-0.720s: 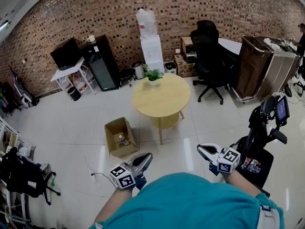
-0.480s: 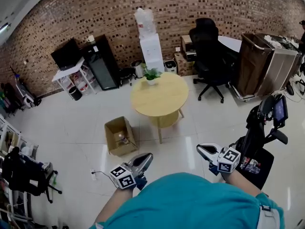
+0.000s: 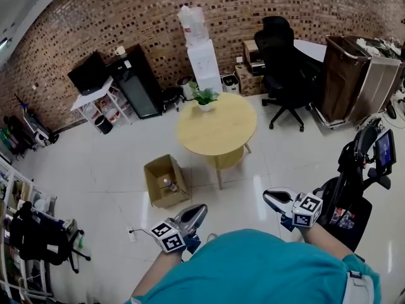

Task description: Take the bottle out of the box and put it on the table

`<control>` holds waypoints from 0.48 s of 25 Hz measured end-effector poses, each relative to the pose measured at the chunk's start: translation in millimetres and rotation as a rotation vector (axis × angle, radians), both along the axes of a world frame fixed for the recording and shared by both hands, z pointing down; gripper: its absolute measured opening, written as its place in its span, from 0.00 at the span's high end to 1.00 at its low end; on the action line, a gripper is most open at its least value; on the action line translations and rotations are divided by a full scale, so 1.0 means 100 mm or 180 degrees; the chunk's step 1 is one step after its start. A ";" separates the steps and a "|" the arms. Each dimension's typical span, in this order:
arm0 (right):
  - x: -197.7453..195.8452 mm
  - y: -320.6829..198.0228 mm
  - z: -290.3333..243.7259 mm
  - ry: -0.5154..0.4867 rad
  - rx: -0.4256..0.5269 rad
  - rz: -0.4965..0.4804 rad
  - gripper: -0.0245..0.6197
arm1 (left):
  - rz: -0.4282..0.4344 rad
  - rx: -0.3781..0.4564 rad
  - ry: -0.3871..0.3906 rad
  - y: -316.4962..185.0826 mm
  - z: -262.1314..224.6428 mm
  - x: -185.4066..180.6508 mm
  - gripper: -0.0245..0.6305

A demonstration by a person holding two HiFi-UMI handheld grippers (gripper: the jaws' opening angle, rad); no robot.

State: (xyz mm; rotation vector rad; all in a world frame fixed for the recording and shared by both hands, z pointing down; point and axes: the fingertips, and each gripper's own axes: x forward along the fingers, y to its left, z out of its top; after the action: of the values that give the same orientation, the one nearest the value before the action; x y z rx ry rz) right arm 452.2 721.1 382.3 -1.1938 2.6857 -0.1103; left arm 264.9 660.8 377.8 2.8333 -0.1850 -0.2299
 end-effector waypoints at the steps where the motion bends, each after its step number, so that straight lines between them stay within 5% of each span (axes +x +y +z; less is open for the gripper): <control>1: -0.08 -0.11 -0.01 0.0019 -0.0006 0.0021 0.92 | 0.0038 0.0027 0.0027 -0.12 0.00 -0.07 0.96; 12: -1.03 -1.99 -0.71 0.0245 -0.0178 0.0319 0.92 | 0.0343 0.0058 0.0117 -2.13 -0.52 -1.02 0.96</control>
State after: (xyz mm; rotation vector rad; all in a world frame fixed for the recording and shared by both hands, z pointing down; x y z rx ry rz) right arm 348.9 521.6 311.3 -1.3739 2.6983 -0.1274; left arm 162.6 448.2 325.9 2.8441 -0.0222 -0.2612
